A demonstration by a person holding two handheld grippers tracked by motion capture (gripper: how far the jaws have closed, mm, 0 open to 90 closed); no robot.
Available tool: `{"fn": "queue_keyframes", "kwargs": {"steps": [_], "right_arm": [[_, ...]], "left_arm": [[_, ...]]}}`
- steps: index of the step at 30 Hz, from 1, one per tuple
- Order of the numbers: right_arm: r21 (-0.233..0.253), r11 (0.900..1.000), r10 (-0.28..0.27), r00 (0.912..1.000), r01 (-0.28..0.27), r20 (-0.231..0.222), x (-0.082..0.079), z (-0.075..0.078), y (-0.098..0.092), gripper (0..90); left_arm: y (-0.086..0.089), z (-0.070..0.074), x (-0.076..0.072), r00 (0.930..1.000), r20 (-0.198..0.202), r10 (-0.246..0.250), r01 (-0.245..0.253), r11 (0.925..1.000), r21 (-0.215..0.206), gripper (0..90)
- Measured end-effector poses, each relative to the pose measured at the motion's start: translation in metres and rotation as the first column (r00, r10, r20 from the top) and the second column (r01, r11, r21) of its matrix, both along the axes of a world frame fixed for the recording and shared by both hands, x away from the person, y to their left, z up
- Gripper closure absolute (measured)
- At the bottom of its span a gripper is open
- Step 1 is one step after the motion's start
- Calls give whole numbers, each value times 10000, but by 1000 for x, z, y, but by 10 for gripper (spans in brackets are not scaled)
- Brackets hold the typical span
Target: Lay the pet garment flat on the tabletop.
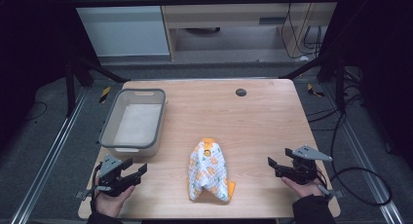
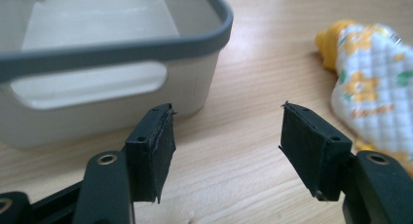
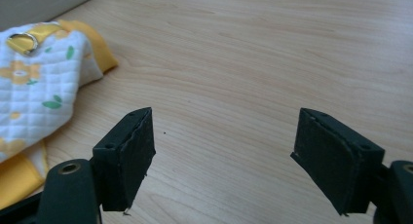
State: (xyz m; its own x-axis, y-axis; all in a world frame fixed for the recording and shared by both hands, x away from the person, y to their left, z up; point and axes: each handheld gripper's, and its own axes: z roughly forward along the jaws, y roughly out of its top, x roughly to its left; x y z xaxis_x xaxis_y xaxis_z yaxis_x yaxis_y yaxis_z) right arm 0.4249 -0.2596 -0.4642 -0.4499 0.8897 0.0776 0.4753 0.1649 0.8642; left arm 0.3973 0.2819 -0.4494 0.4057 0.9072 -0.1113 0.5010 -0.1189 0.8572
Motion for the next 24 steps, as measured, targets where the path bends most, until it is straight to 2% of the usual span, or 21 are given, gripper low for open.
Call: {"fn": "queue_keyframes", "kwargs": {"steps": [4,6,11,13,16,24], "right_arm": [[17,9996,291,9994,-292,188,1,11,5,234],[73,9989,455,9986,-457,268,2,18,7,234],[91,9981,607,9963,-613,605,6,37,12,226],[166,9979,618,9951,-633,769,10,46,15,226],[253,9984,476,9948,-500,896,15,55,20,225],[312,9982,487,9938,-521,996,32,65,37,225]], "left_arm": [[-2,14,-1,9993,347,-123,128,9998,-149,358],[-5,20,0,9986,512,-153,158,9998,-90,357],[-10,37,9,9957,884,-282,287,9996,-51,352],[-13,43,13,9931,1163,-168,176,9998,-65,351],[-18,50,20,9914,1300,-174,209,9994,-258,353],[-44,59,39,9899,1330,-498,527,9984,-186,355]]}}
